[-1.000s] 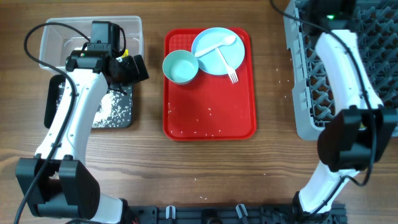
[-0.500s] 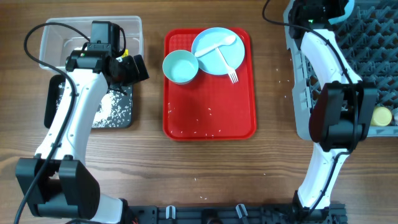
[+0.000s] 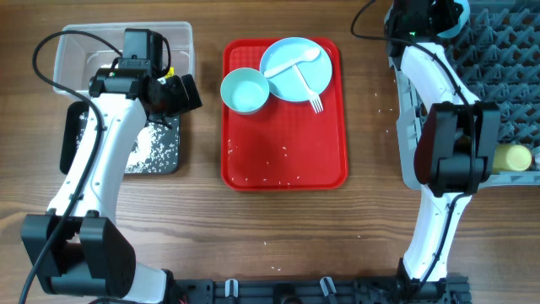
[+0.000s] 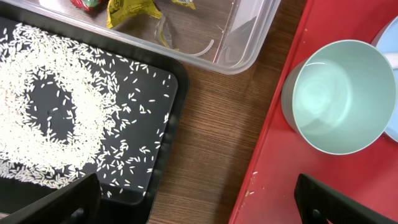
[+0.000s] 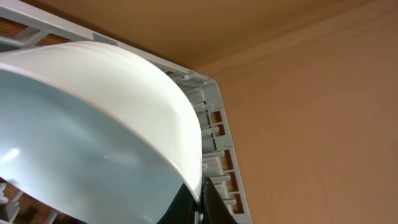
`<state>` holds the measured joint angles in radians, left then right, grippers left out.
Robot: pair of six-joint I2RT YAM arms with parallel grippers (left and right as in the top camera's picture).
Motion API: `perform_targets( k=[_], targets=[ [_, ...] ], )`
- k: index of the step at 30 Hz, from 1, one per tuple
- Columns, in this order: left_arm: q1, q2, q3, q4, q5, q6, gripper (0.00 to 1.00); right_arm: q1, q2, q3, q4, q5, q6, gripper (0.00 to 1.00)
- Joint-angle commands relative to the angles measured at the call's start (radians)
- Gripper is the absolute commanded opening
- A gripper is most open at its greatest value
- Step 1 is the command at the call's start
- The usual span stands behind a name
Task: Sort waste into correct bins and load items into the dishwasher rack
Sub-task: 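Move the right gripper back to the pale green bowl on the tray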
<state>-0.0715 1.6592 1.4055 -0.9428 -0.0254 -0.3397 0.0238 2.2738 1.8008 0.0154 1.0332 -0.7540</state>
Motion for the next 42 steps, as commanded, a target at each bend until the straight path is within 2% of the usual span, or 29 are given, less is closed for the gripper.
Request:
perform_targets(
  k=[1,3,6,10,17,21,26,31,39,42],
  targets=[
    [0.005,0.009,0.001,-0.001,-0.002,-0.013,1.00,0.006,0.027,0.003,-0.014,0.014,-0.005,0.05],
    [0.005,0.009,0.001,-0.001,-0.002,-0.013,1.00,0.016,0.027,0.003,-0.016,0.016,-0.005,0.19],
    [0.005,0.009,0.001,-0.001,-0.002,-0.013,1.00,0.043,0.027,0.003,-0.041,0.019,-0.006,0.63],
    [0.005,0.009,0.001,-0.001,-0.002,-0.013,1.00,0.073,0.027,0.003,-0.117,0.022,0.025,0.72],
    [0.005,0.009,0.001,-0.001,-0.002,-0.013,1.00,0.107,0.026,0.003,-0.276,0.077,0.172,0.94],
    [0.005,0.009,0.001,-0.001,-0.002,-0.013,1.00,0.123,0.010,0.004,-0.281,0.102,0.201,0.99],
    [0.005,0.009,0.001,-0.001,-0.002,-0.013,1.00,0.124,-0.040,0.004,-0.274,0.104,0.209,1.00],
    [0.005,0.009,0.001,-0.001,-0.002,-0.013,1.00,0.143,-0.107,0.004,-0.327,0.045,0.288,1.00],
    [0.005,0.009,0.001,-0.001,-0.002,-0.013,1.00,0.254,-0.151,0.004,-0.492,-0.201,0.491,1.00],
    [0.005,0.009,0.001,-0.001,-0.002,-0.013,1.00,0.271,-0.152,0.005,-0.579,-0.353,0.593,1.00]
  ],
)
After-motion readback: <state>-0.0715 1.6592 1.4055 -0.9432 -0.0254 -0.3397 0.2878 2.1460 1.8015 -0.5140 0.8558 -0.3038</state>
